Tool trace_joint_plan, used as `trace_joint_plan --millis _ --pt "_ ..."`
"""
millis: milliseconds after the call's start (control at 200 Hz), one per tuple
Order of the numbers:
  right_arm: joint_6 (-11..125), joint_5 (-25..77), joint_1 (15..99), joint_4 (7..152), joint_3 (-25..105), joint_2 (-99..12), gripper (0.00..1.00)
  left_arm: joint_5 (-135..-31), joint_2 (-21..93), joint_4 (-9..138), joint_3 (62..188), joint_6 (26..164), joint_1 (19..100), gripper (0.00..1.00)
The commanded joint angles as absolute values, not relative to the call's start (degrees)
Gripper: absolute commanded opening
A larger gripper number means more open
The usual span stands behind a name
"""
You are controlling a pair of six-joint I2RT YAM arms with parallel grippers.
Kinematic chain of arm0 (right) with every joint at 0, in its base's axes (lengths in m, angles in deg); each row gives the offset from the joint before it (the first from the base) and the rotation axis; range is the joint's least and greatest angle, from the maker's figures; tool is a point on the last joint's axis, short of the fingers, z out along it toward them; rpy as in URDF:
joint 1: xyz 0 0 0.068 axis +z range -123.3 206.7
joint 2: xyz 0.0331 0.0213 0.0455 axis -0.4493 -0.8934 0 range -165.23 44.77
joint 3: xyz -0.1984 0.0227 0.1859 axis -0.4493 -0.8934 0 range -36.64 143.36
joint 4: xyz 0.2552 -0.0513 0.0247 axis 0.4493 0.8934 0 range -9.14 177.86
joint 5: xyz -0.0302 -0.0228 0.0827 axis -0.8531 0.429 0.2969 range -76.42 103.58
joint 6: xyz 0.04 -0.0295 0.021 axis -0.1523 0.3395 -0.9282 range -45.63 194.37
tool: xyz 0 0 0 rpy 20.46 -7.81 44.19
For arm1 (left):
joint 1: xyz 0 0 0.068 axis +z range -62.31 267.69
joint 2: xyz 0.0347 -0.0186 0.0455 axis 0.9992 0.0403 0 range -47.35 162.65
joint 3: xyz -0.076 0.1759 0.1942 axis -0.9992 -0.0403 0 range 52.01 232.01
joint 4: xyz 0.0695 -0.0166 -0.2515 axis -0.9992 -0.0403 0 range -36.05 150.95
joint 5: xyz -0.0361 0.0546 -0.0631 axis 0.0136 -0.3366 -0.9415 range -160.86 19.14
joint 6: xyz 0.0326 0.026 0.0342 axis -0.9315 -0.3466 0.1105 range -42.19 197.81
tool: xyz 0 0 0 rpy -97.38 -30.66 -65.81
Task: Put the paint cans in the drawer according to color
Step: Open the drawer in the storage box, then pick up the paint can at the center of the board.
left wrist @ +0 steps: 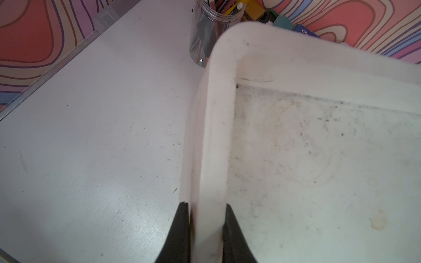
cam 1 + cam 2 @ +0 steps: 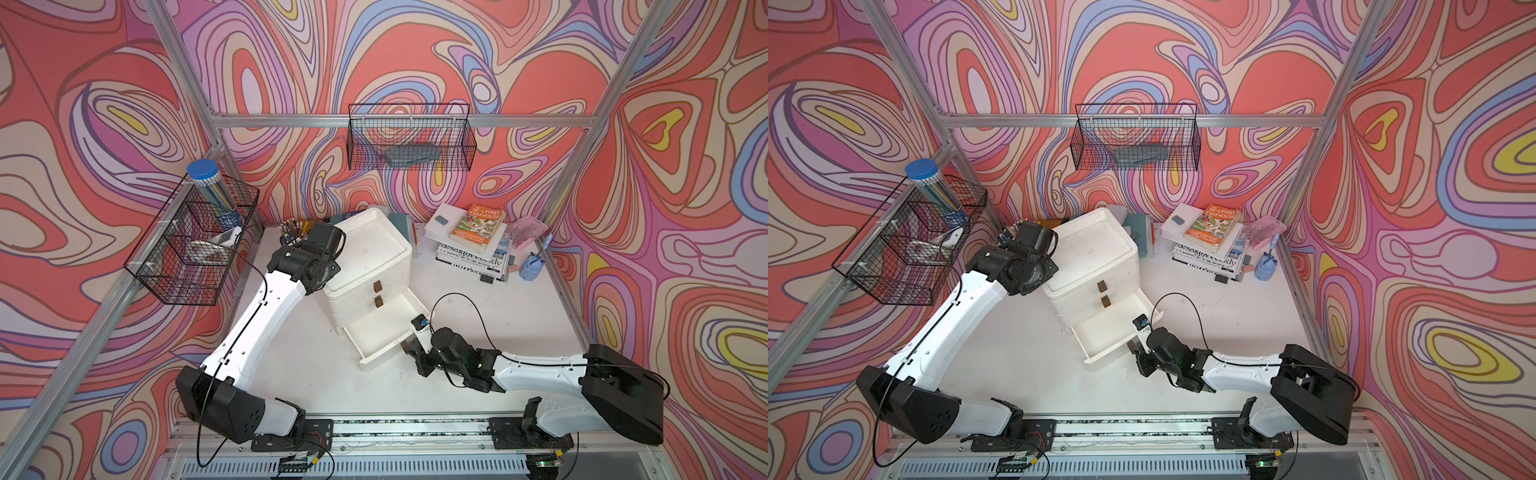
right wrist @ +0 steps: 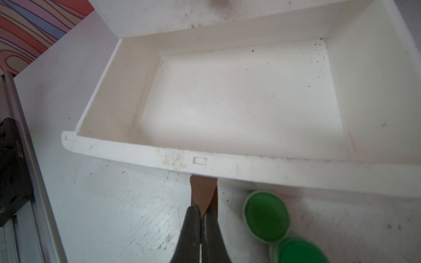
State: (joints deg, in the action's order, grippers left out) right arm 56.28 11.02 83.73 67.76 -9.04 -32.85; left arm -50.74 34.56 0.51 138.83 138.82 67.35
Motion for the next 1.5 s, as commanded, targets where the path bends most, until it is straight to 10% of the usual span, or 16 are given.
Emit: trace_joint_plan --millis 0,335,846,1492 --pt "54.52 12.79 84.35 73.47 -11.26 -29.81 0.00 -52.49 39.56 2.70 136.30 148.96 68.66 0.06" --pt "52.75 10.22 84.40 78.57 -6.56 -28.98 0.45 -52.16 39.22 2.76 136.07 148.83 68.63 0.08" --pt "38.27 6.42 83.01 119.16 10.29 -26.50 0.49 -52.40 38.69 3.90 135.50 147.38 68.68 0.16" --pt "49.91 11.81 74.03 116.13 13.01 -38.53 0.56 -50.45 31.31 9.46 133.57 137.19 68.70 0.59"
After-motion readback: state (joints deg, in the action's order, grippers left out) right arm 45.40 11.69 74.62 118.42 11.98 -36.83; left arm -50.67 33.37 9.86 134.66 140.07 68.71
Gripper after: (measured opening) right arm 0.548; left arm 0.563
